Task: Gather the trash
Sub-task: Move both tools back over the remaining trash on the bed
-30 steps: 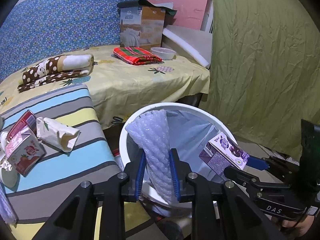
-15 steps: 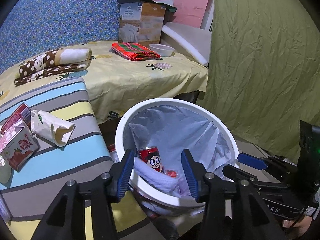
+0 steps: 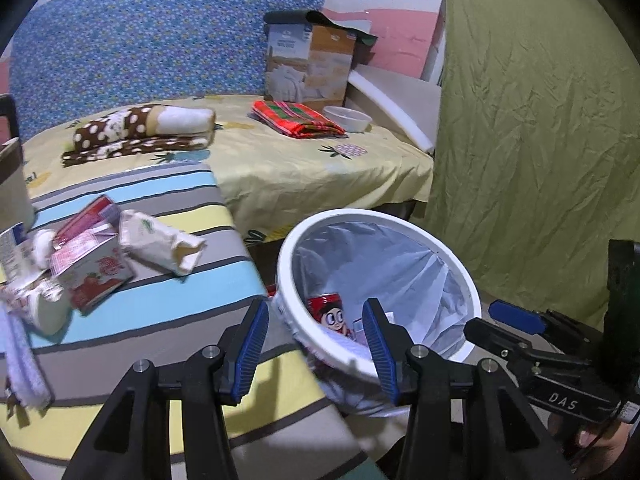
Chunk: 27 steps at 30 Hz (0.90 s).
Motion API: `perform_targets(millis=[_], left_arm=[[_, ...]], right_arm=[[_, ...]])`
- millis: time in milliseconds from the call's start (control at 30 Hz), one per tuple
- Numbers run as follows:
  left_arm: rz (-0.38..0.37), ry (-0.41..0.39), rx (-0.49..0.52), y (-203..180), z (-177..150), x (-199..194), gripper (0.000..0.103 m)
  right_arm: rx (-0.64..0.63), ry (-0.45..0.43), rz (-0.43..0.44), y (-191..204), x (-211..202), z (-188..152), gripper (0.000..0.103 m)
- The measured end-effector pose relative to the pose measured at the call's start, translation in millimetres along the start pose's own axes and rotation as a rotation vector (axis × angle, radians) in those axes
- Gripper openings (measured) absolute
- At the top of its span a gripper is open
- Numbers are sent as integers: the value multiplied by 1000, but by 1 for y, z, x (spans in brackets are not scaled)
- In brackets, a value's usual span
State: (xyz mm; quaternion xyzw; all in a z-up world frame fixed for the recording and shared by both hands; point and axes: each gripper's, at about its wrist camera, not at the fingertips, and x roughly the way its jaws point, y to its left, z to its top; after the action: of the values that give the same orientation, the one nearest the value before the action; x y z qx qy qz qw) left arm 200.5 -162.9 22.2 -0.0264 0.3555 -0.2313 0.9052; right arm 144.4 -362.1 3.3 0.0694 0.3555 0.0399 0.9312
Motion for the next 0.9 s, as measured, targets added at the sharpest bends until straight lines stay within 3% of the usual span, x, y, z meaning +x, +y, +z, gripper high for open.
perform_targets(millis=[667, 900], left_arm=[[150, -53, -74, 47, -40, -82, 49], [198, -65, -100, 59, -55, -101, 49]], right_arm=[[-113, -14, 121, 68, -13, -12, 57], [-138, -17, 215, 90, -15, -16, 57]])
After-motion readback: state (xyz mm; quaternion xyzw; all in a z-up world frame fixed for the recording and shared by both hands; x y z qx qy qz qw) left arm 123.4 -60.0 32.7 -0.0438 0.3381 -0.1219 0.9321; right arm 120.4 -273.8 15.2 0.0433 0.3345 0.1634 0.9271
